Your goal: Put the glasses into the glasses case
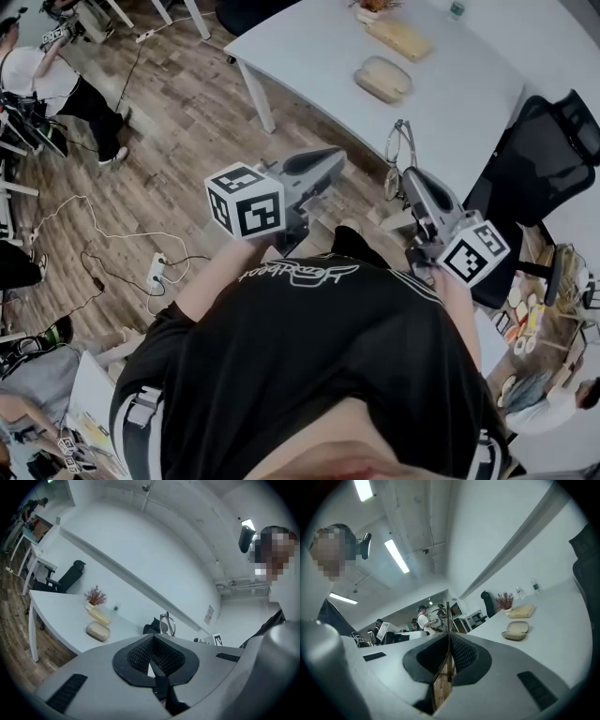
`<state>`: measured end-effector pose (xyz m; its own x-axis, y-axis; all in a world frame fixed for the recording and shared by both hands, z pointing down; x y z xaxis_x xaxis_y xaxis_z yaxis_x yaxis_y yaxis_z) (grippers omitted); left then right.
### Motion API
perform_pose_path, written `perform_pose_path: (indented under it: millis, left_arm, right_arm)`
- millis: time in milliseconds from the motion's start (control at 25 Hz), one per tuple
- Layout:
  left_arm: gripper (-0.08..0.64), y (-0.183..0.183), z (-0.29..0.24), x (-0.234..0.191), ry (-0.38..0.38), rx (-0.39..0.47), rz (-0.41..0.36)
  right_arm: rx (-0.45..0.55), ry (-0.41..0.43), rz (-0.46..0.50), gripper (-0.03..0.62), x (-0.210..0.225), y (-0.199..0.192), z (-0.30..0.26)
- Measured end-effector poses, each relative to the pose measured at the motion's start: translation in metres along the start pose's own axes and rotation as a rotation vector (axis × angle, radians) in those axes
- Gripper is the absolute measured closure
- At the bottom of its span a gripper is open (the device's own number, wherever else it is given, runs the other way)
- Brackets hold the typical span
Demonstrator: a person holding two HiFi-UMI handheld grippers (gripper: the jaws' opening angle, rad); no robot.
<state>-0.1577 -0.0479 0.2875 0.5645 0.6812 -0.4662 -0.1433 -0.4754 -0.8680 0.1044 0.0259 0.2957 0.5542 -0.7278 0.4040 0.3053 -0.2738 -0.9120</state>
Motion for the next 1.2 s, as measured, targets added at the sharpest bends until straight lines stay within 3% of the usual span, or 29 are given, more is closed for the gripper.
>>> perform_pose_path:
  millis: [320,640,1200]
  left_arm:
    - [0.552,0.018,-0.043,-0.019,0.017,-0.005,-0.001]
    - [0.552,0.045,-0.113,-0.052,0.036,-0.038,0.014]
    - [0.552,0.058,-0.202,-0.099,0.061,-0.088,0.071]
  right_arm:
    - [-0.003,0.016,-0.008,0.571,0.049,0.019,-0.015]
    - [-0.017,0.009,-0.038,0.571,0.128,0.049,-0.038]
    - [-0.054,0.006,-0.041,0.571,0.225,0.081,-0.068]
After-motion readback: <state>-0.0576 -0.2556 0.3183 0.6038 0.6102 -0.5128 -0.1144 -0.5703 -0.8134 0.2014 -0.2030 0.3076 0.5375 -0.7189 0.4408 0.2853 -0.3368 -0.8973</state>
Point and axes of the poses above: the fingertips, and each gripper's own axes: z backward along the fingers, x to its right, y out of its top, the point moved 10 cm from there along z, backward along the fingers, and after that the axes turned 15 degrees about y, right-handed, at the moved point
